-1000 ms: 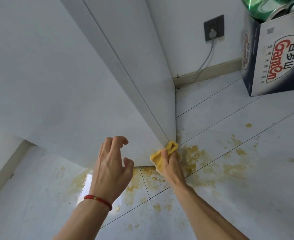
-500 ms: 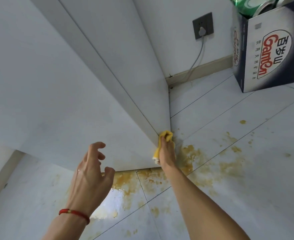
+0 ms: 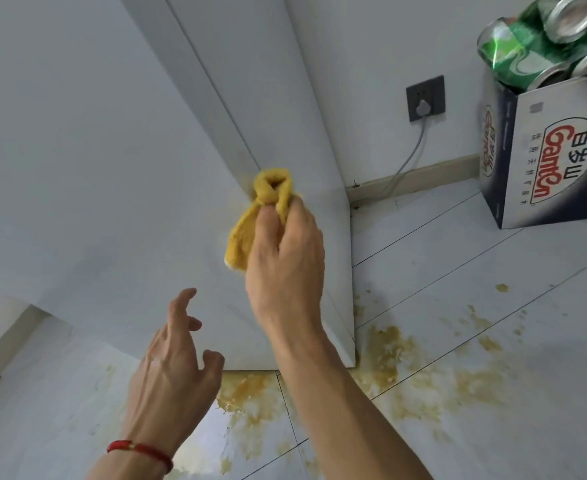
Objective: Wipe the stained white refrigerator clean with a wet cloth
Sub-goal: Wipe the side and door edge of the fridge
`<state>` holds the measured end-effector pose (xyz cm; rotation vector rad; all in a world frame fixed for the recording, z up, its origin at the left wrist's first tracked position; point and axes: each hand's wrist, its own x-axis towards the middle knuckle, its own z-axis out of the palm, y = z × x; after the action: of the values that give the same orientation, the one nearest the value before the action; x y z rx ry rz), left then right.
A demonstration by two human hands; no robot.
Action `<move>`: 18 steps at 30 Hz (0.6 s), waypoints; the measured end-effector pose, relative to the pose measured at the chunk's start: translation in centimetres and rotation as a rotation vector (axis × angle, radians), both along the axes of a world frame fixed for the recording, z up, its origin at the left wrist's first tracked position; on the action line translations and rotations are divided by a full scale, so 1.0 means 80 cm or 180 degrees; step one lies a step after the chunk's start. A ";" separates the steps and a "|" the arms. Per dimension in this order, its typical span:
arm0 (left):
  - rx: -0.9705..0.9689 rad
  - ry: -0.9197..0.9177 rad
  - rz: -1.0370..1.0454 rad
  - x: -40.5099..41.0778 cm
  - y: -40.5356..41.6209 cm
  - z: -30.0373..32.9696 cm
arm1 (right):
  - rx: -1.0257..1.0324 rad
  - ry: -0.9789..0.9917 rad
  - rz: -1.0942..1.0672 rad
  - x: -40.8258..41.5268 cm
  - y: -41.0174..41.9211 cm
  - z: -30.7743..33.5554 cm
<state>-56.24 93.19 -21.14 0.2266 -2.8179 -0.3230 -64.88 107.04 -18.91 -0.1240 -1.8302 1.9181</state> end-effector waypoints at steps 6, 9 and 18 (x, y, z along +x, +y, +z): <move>-0.0049 -0.0093 0.0010 0.004 -0.002 0.005 | -0.0328 -0.0448 -0.0173 -0.022 0.004 -0.129; -0.0189 -0.0027 -0.0096 -0.003 0.000 0.006 | -0.0324 -0.1323 0.0172 -0.012 0.018 -0.211; -0.0051 -0.0063 -0.0113 -0.026 0.017 0.009 | -0.0886 -0.0097 0.1029 -0.027 0.048 -0.094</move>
<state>-58.32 94.54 -20.40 0.1776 -2.8457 -0.3073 -67.01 110.84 -26.46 0.0561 -1.6722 2.4019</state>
